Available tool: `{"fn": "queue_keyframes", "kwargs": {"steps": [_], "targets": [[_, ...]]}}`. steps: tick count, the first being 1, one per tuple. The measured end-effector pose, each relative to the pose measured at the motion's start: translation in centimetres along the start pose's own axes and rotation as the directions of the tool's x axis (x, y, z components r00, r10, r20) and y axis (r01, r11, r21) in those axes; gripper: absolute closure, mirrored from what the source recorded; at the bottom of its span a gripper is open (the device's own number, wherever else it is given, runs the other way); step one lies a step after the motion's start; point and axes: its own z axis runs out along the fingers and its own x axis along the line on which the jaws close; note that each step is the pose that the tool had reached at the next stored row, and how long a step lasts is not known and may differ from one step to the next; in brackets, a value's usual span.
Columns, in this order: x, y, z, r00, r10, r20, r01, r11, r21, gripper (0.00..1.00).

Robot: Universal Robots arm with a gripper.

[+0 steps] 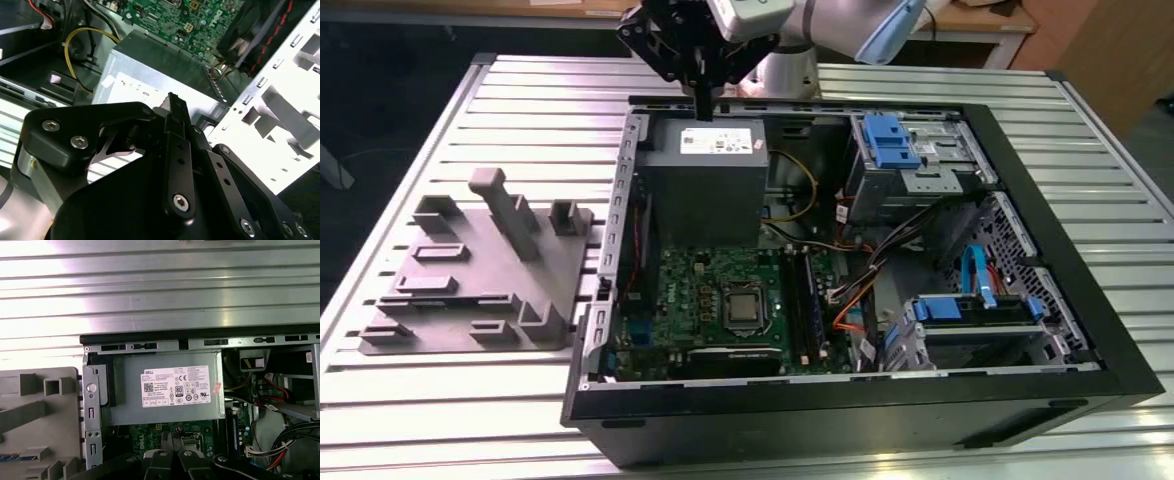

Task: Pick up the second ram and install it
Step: 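Reach for the second ram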

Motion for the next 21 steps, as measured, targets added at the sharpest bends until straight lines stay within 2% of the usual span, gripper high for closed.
{"fn": "queue_keyframes", "kwargs": {"steps": [10, 21], "targets": [[2.21, -0.17, -0.05, 1.0000, 0.000, 0.0000, 0.000, 1.0000, 0.0000, 0.90], [5.34, -0.40, -0.11, 1.0000, 0.000, 0.0000, 0.000, 1.0000, 0.0000, 0.90]]}}
